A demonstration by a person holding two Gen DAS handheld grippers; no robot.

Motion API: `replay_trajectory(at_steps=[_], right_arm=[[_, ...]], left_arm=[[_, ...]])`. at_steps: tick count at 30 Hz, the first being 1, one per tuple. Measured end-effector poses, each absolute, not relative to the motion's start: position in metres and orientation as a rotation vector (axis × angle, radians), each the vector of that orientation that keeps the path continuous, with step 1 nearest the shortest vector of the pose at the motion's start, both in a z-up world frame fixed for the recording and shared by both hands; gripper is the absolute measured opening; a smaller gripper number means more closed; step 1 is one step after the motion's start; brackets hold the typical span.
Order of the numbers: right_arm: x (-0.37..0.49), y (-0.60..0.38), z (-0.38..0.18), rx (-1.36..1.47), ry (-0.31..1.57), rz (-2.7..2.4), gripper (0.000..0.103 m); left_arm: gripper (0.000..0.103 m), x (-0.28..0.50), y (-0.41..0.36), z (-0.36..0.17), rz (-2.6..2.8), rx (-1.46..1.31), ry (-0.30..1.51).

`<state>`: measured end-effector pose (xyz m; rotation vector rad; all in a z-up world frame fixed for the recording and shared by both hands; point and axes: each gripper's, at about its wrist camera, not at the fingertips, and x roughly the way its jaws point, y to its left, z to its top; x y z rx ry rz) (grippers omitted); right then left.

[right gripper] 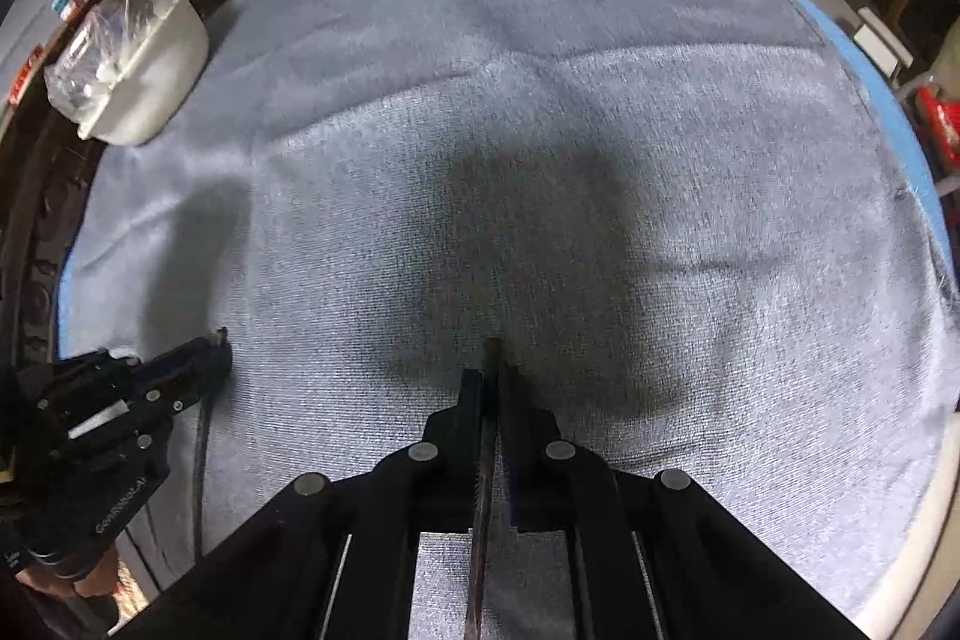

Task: Organize utensils
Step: 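Grasp the other chopstick with the left tool while the right tool holds its chopstick, then lift both held chopsticks and carry them over the grey cup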

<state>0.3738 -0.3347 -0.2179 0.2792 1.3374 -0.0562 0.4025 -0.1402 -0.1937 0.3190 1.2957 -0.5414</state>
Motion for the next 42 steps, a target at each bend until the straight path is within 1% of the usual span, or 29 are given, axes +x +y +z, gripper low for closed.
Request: replay_trajectory(at_steps=[4,5,7,11,15,20,24,34,42], right_arm=[[0.377,-0.316,-0.217,0.150,1.321,-0.065,0.009],[0.377,-0.313,-0.217,0.132,1.318,-0.065,0.007],[0.376,-0.308,-0.216,0.105,1.305,-0.061,0.007],[0.360,-0.317,-0.212,0.210,1.234,-0.040,0.006],[0.335,-0.326,-0.187,0.254,1.104,-0.019,0.006],[0.297,-0.345,-0.139,0.326,0.908,0.012,0.006],[0.256,-0.346,-0.106,0.346,0.774,0.017,0.006],[0.151,-0.318,-0.061,0.318,0.511,-0.047,0.006],[0.087,-0.308,-0.026,0.310,0.380,-0.067,0.006]], left_arm=[[0.010,0.399,-0.145,-0.195,-0.524,0.339,1.299],[0.010,0.400,-0.144,-0.195,-0.518,0.337,1.300],[0.005,0.400,-0.143,-0.195,-0.511,0.342,1.295],[0.005,0.395,-0.131,-0.192,-0.495,0.317,1.277],[0.005,0.385,-0.100,-0.168,-0.471,0.244,1.200],[0.005,0.368,-0.047,-0.118,-0.438,0.109,1.045],[0.005,0.336,-0.009,-0.074,-0.388,0.011,0.907],[0.005,0.247,0.036,-0.030,-0.303,-0.113,0.684],[0.005,0.183,0.041,-0.005,-0.276,-0.132,0.564]])
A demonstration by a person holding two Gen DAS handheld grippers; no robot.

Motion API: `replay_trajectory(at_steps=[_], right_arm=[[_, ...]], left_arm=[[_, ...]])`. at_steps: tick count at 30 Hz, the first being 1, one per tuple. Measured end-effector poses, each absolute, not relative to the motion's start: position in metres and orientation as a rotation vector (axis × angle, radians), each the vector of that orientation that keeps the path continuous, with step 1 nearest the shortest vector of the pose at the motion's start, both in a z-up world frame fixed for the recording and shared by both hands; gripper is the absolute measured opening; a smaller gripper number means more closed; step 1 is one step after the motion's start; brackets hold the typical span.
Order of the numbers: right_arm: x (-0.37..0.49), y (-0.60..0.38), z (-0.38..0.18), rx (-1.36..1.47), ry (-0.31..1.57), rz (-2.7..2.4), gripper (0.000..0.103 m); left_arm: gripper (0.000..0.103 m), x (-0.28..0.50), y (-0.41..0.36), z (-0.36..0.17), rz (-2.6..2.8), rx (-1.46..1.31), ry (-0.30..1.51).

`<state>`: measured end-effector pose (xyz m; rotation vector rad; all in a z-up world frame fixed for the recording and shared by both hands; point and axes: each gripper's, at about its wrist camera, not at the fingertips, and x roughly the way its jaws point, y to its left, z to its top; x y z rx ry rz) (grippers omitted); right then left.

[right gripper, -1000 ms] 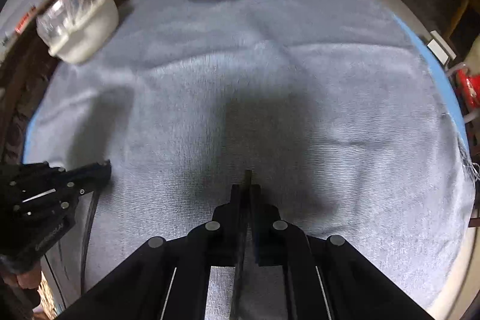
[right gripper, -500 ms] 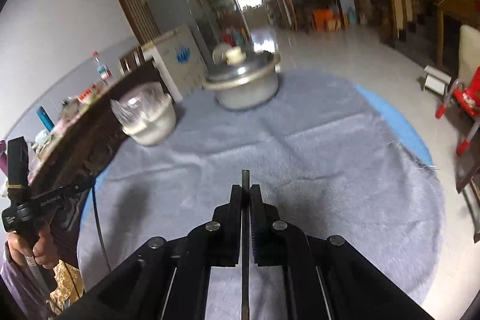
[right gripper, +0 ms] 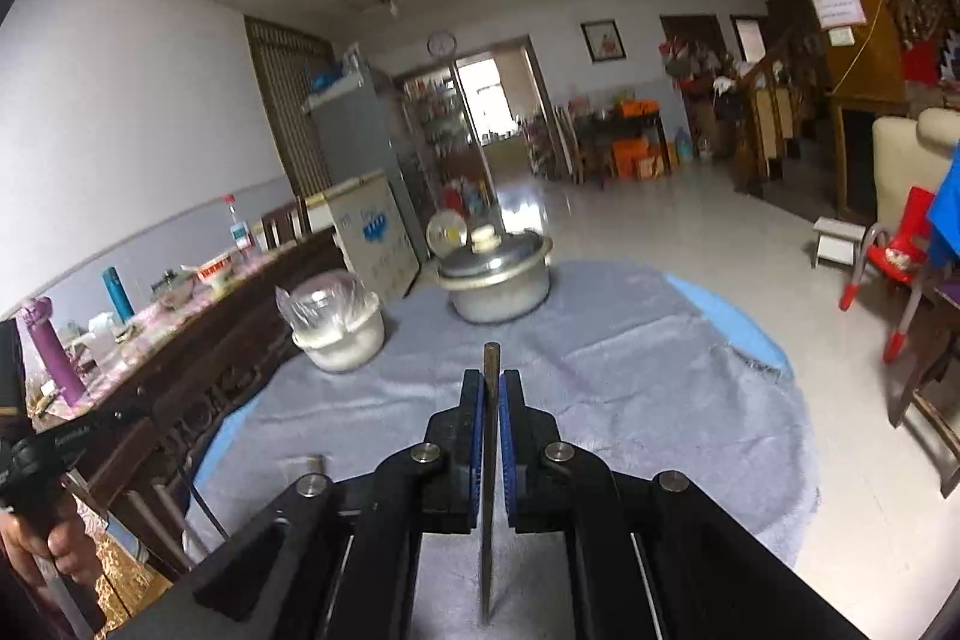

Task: Organize utensils
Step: 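Lift both held chopsticks and carry them over the grey cup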

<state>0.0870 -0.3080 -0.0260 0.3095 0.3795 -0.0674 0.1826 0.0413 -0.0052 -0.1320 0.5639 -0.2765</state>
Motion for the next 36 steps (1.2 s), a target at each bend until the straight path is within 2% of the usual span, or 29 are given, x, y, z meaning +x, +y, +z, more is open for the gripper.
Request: replay_trajectory(at_steps=[13,28,36], right_arm=[[0.034,-0.290,0.021,0.274,0.261,-0.068,0.006],[0.020,-0.275,0.009,0.294,0.312,-0.085,0.006],[0.011,-0.263,0.020,0.258,0.278,-0.089,0.006]], left_arm=[[0.005,0.114,0.045,0.053,-0.319,-0.110,0.417],[0.005,0.084,0.039,0.038,-0.232,-0.059,0.423],[0.005,0.073,0.044,0.044,-0.219,-0.059,0.404]])
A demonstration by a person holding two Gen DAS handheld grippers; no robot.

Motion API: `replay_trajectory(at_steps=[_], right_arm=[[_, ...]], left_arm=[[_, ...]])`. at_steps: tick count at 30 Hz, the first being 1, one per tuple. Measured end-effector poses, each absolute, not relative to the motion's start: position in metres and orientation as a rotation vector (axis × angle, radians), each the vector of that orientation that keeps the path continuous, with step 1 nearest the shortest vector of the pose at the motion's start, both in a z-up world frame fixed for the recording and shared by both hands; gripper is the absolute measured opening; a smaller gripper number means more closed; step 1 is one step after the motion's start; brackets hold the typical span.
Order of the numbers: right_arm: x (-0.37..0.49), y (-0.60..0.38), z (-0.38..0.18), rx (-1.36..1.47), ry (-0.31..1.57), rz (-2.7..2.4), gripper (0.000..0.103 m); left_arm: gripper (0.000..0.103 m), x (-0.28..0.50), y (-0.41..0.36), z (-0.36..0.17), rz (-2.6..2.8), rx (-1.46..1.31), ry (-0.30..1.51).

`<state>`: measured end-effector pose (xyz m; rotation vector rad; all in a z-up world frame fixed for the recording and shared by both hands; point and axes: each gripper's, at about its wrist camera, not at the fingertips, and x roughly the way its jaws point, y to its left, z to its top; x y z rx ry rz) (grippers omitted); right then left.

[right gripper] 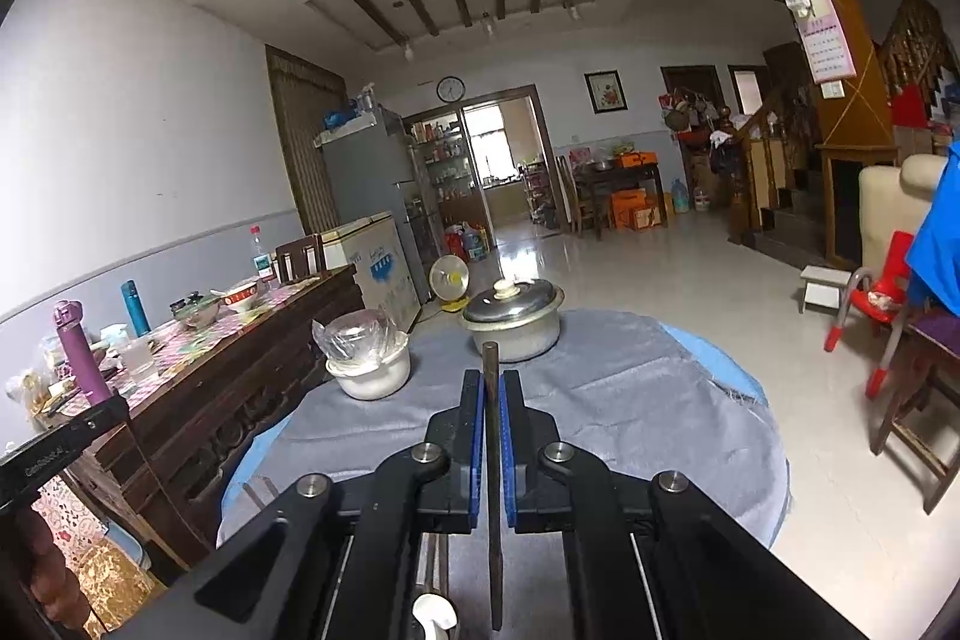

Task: Organize utensils
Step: 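Lift both held chopsticks and carry them over the grey cup, then lower the chopsticks into the cup and open both tools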

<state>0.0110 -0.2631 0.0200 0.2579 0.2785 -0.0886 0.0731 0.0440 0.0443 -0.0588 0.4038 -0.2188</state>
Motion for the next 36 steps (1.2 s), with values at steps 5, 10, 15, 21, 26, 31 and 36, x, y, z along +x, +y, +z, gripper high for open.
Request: replay_trajectory(at_steps=[5,10,15,21,26,31,36], right_arm=[[0.002,-0.255,0.031,0.246,0.254,-0.084,0.006],[-0.006,-0.250,0.043,0.243,0.233,-0.083,0.006],[-0.012,-0.247,0.054,0.243,0.213,-0.078,0.006],[-0.018,-0.245,0.066,0.243,0.185,-0.063,0.006],[-0.020,-0.237,0.082,0.231,0.153,-0.046,0.006],[-0.020,-0.229,0.096,0.226,0.126,-0.024,0.006],[-0.014,-0.222,0.094,0.236,0.141,0.006,0.006]], left_arm=[[0.005,0.064,0.046,0.052,-0.226,-0.061,0.388],[0.005,0.054,0.047,0.064,-0.249,-0.072,0.370],[0.005,0.046,0.049,0.080,-0.283,-0.098,0.344],[0.005,0.043,0.044,0.096,-0.320,-0.121,0.323],[0.005,0.042,0.034,0.108,-0.335,-0.120,0.300],[0.005,0.041,0.021,0.117,-0.358,-0.123,0.276],[0.005,0.042,0.009,0.117,-0.378,-0.130,0.276]])
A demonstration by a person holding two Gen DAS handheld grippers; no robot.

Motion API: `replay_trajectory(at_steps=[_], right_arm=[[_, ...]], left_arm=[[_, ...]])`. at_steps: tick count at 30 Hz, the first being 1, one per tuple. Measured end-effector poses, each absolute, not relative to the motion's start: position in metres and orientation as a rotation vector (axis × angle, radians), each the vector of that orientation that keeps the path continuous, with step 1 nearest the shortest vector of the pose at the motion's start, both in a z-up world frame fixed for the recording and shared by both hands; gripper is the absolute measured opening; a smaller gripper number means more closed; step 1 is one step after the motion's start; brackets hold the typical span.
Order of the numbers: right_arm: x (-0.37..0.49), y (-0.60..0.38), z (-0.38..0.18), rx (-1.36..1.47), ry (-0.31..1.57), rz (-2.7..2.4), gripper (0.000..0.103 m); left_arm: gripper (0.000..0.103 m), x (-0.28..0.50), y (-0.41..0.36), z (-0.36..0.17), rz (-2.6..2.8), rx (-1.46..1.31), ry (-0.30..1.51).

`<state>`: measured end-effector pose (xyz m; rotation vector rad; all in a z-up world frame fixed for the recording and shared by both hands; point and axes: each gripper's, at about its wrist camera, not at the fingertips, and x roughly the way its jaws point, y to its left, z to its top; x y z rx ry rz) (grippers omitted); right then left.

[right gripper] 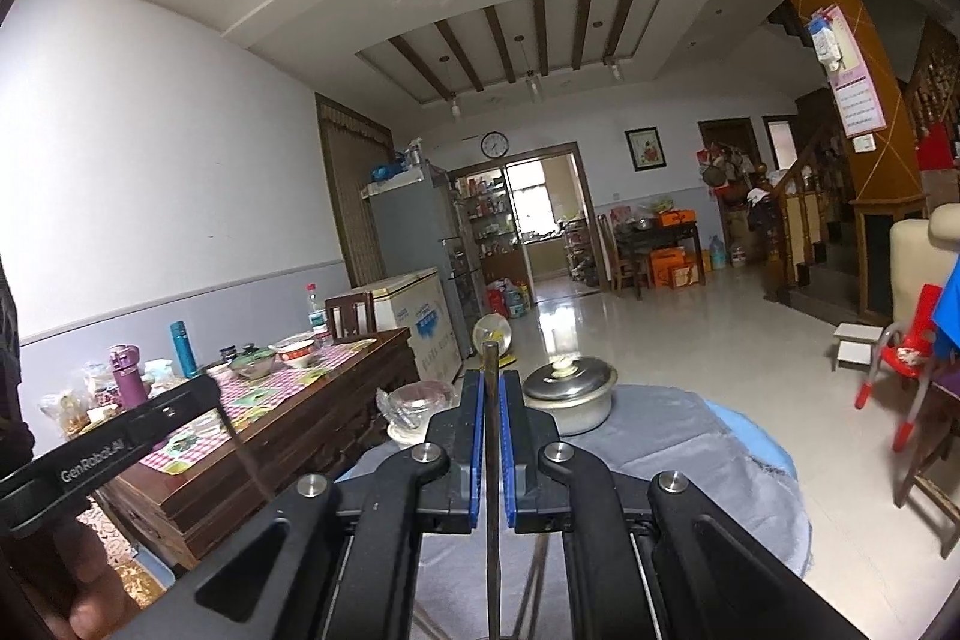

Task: Organize utensils
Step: 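Lower the chopsticks into the cup and open both tools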

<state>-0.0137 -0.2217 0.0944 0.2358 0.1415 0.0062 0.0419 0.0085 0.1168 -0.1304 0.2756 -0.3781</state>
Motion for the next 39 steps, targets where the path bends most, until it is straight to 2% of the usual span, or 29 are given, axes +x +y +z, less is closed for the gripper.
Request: replay_trajectory(at_steps=[22,39], right_arm=[[0.003,-0.213,0.038,0.265,0.260,0.045,0.006],[0.006,-0.228,0.029,0.307,0.286,0.033,0.006]], left_arm=[[0.005,0.061,-0.030,0.061,-0.353,-0.098,0.392],[0.005,0.056,-0.046,0.059,-0.336,-0.046,0.391]])
